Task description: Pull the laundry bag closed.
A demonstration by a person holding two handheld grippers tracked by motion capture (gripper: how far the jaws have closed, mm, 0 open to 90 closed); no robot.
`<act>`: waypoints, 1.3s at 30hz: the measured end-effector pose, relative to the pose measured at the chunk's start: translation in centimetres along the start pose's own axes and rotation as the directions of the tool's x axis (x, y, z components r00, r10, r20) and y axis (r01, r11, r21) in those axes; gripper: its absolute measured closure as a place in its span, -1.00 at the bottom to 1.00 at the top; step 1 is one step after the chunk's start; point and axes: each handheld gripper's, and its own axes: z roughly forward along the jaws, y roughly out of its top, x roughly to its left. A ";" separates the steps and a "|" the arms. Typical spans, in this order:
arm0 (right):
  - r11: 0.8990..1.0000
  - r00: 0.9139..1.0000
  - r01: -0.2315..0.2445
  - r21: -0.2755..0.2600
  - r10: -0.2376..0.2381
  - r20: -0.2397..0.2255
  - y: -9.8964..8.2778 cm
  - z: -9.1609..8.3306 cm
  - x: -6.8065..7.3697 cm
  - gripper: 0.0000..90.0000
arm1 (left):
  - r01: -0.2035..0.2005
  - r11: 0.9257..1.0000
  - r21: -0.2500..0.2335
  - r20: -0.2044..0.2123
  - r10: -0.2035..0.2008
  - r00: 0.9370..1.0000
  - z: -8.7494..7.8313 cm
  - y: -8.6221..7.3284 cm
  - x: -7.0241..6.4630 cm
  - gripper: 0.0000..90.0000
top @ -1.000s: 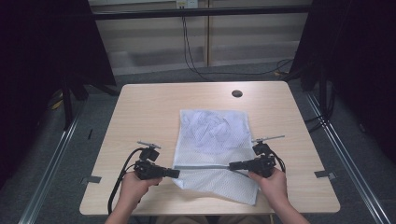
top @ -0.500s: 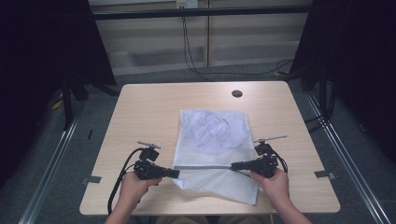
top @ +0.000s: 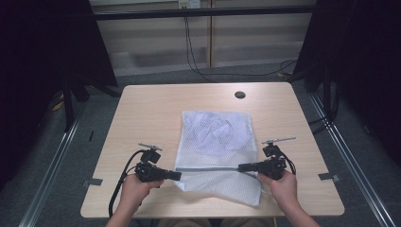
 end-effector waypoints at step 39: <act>1.000 0.999 -0.005 -0.014 0.006 0.034 -0.5 -1.9 -1.2 0.93 | 0.006 1.000 0.003 -0.006 -0.006 1.000 -0.2 -0.1 0.2 0.96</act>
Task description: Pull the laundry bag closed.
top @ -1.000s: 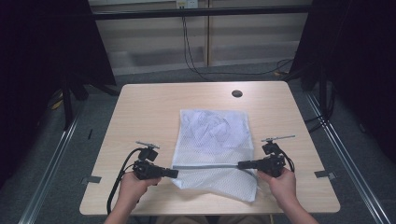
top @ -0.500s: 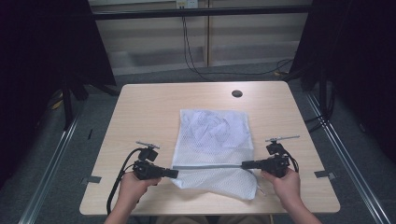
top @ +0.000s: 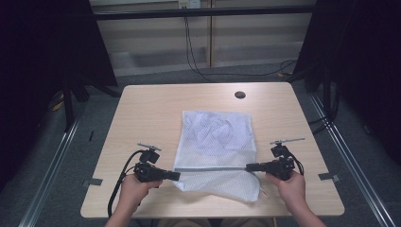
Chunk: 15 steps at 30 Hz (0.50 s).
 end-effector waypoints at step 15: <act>1.000 1.000 -0.003 -0.006 0.003 0.011 -0.1 -0.6 -0.3 0.93 | 0.007 1.000 -0.003 -0.006 -0.007 1.000 -0.2 -0.1 0.1 0.96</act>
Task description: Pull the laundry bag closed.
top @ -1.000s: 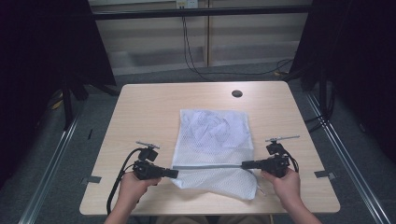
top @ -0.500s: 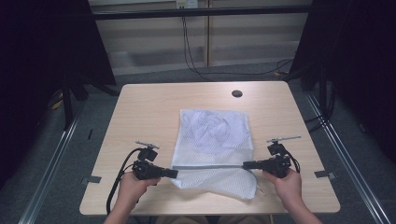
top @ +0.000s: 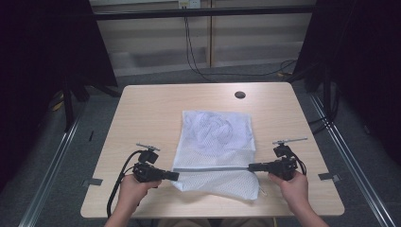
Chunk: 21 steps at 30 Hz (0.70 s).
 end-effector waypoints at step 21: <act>1.000 1.000 -0.005 -0.014 0.005 0.007 -0.4 -1.1 -0.6 0.93 | 0.006 1.000 0.000 -0.008 -0.006 1.000 0.0 -0.1 -0.2 0.96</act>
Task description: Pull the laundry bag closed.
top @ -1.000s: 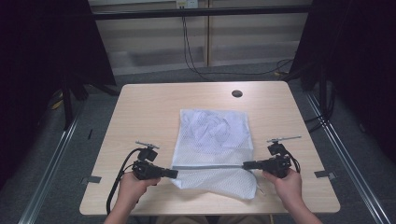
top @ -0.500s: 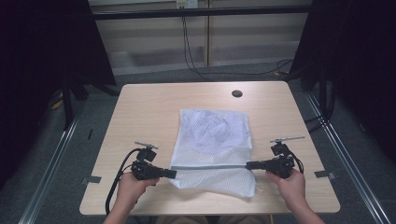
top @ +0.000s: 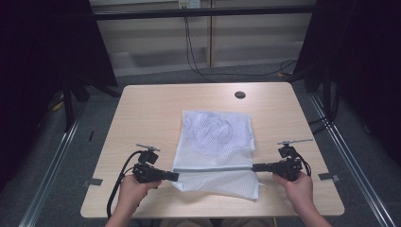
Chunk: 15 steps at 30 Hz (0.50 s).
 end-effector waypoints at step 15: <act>1.000 1.000 0.003 0.007 -0.003 0.028 -0.1 -0.4 -0.3 0.93 | -0.009 1.000 0.021 -0.004 0.009 1.000 -0.1 -0.2 0.0 0.96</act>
